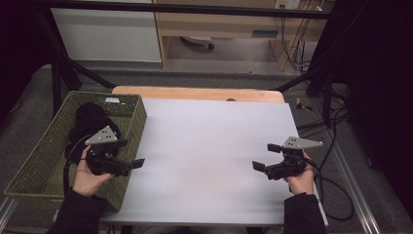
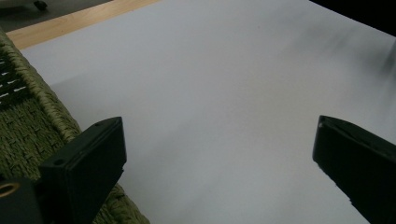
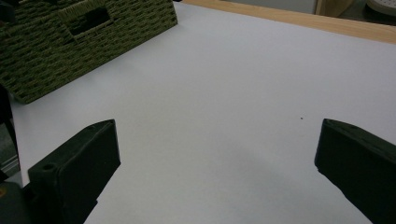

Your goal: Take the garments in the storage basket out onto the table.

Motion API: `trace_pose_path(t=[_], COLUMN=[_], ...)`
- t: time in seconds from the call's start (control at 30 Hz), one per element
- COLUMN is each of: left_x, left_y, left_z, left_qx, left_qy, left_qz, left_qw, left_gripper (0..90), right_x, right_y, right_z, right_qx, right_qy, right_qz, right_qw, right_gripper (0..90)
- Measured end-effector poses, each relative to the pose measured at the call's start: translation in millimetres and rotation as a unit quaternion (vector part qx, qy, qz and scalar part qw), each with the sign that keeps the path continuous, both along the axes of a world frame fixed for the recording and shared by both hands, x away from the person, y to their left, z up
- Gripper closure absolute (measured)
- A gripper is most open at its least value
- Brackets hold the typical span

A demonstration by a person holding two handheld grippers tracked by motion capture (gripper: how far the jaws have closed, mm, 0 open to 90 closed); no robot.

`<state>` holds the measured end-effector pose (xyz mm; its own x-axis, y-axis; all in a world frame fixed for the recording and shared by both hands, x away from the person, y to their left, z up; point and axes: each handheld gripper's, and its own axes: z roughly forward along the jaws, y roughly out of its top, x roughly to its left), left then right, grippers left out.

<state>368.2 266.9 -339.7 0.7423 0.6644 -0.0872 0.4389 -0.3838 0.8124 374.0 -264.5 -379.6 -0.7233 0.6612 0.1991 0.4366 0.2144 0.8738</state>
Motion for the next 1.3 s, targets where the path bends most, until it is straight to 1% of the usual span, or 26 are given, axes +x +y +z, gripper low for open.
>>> trace_pose_path(t=[0.2,0.5,0.63,0.73,0.9,0.93,1.03,1.1,1.3], left_x=[-1.3,-2.7,-3.6,-4.2,-5.3,-5.4,-5.5,-5.2,-4.6], left_y=[0.4,3.2,5.5,6.9,10.6,12.8,15.8,18.7,23.7], left_z=[2.4,6.3,8.0,9.1,10.0,10.2,10.9,11.3,11.8], left_qx=[0.002,0.004,0.001,0.004,0.006,0.007,0.003,0.007,0.01], left_qy=[-0.003,-0.002,-0.003,-0.003,-0.005,-0.006,-0.005,-0.006,-0.005], left_qz=[0.002,0.005,0.008,0.011,0.014,0.018,0.02,0.025,0.033], left_qw=[1.0,1.0,1.0,0.9999,0.9999,0.9998,0.9998,0.9996,0.9994], left_gripper=[2.6,2.5,2.6,2.6,2.6,2.6,2.6,2.6,2.5], right_x=[0.3,0.5,0.4,0.0,0.4,0.7,0.6,0.9,0.8], right_y=[-0.7,-0.9,-1.4,-0.7,0.1,0.7,1.7,2.5,1.7], right_z=[0.0,-0.8,-0.6,-0.9,-1.6,-2.0,-2.7,-3.2,-2.7], right_qx=[0.0,-0.003,-0.001,-0.002,-0.005,-0.006,-0.009,-0.009,-0.009], right_qy=[-0.001,0.002,0.0,0.002,0.003,0.003,0.004,0.005,0.004], right_qz=[-0.001,-0.002,-0.002,-0.003,-0.002,-0.003,-0.001,0.001,-0.002], right_qw=[1.0,1.0,1.0,1.0,1.0,1.0,1.0,1.0,0.9999], right_gripper=[0.6,0.6,0.6,0.6,0.6,0.6,0.6,0.6,0.6])
